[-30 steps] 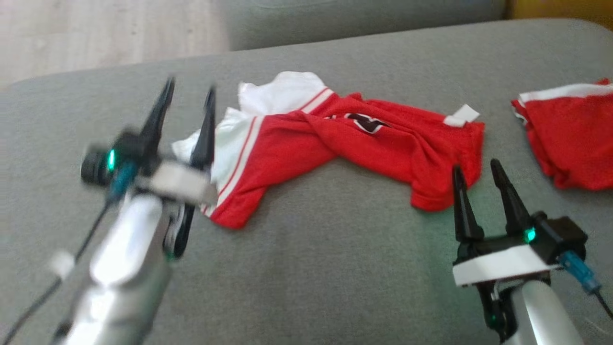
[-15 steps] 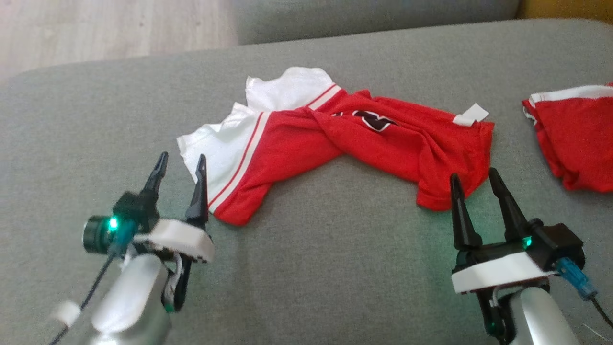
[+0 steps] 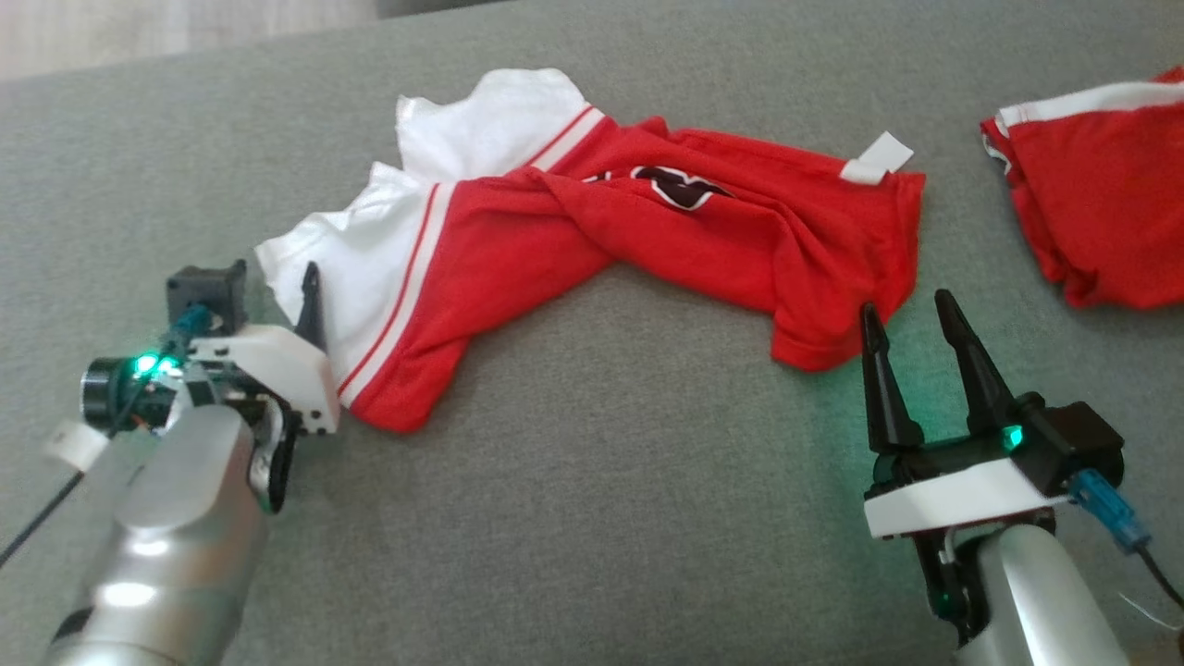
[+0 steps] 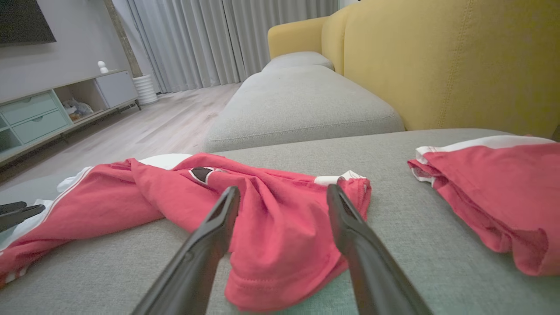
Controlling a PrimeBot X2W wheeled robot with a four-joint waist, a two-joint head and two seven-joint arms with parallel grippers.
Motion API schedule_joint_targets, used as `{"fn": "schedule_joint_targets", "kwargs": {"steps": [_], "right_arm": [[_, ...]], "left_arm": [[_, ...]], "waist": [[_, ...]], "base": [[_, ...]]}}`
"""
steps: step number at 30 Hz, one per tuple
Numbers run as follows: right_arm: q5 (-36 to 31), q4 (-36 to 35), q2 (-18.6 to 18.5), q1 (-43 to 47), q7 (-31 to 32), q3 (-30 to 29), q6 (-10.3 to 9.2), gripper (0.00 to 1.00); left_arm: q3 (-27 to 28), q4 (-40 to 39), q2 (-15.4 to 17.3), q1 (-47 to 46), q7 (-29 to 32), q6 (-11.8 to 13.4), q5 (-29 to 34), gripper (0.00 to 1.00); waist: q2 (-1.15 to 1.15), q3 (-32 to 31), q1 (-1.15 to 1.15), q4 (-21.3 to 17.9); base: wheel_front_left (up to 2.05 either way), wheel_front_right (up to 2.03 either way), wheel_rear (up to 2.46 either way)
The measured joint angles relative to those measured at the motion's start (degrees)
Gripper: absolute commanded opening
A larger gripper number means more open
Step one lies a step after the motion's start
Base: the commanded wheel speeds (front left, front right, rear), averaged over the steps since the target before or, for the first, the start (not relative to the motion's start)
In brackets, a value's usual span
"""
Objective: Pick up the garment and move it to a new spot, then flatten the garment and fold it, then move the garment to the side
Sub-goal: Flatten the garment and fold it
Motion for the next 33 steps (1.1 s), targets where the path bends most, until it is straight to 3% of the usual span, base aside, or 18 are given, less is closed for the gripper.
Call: {"fn": "schedule_joint_targets", "kwargs": {"steps": [8,9,10,13,18,22,29,33], "right_arm": [[0.0,-0.3,0.0,-0.8,0.0,0.0,0.0,1.0],[0.0,-0.3,0.0,-0.8,0.0,0.0,0.0,1.0],[0.0,-0.3,0.0,-0.8,0.0,-0.1,0.0,1.0],[0.0,-0.3,0.0,-0.8,0.0,-0.5,0.0,1.0],[0.0,-0.3,0.0,-0.8,0.0,-0.9,0.0,1.0],[0.0,-0.1,0.0,-0.8,0.0,-0.9,0.01,1.0],[0.0,0.3,0.0,-0.6,0.0,-1.5,0.0,1.0],[0.0,0.7,0.0,-0.5,0.0,-1.5,0.0,1.0]], "left_arm": [[0.1,6.8,0.0,-4.2,-0.1,-1.3,-0.6,1.0],[0.1,7.7,0.0,-4.9,-0.1,-1.9,-0.6,0.96],[0.1,9.2,-0.1,-5.7,-0.1,-3.1,-1.0,0.0],[0.0,10.2,-0.3,-6.2,-2.5,-5.0,-1.4,0.0],[-0.1,11.0,-0.4,-6.3,-8.9,-5.7,-1.3,0.0],[-0.2,7.2,-0.2,-8.6,-11.9,-6.5,0.1,0.0],[2.0,-18.6,1.2,-10.4,-12.4,-7.1,7.6,0.0],[1.1,-31.7,3.9,-7.6,-12.7,-9.7,12.6,0.0]], "waist": [[0.0,1.6,0.0,-1.3],[0.0,1.7,0.0,-1.4],[0.0,1.7,-0.01,-1.4],[0.0,1.7,0.0,-1.2],[0.0,0.7,0.0,-0.3],[0.0,-0.6,-0.01,0.9],[0.0,-3.1,-0.01,3.5],[0.0,-4.5,-0.01,5.0]], "base": [[0.0,0.0,0.0],[0.0,0.0,0.0],[0.0,0.0,0.0],[0.0,0.0,0.0],[0.0,0.0,0.0],[0.0,0.0,0.0],[0.0,0.0,0.0],[0.0,0.0,0.0]]}}
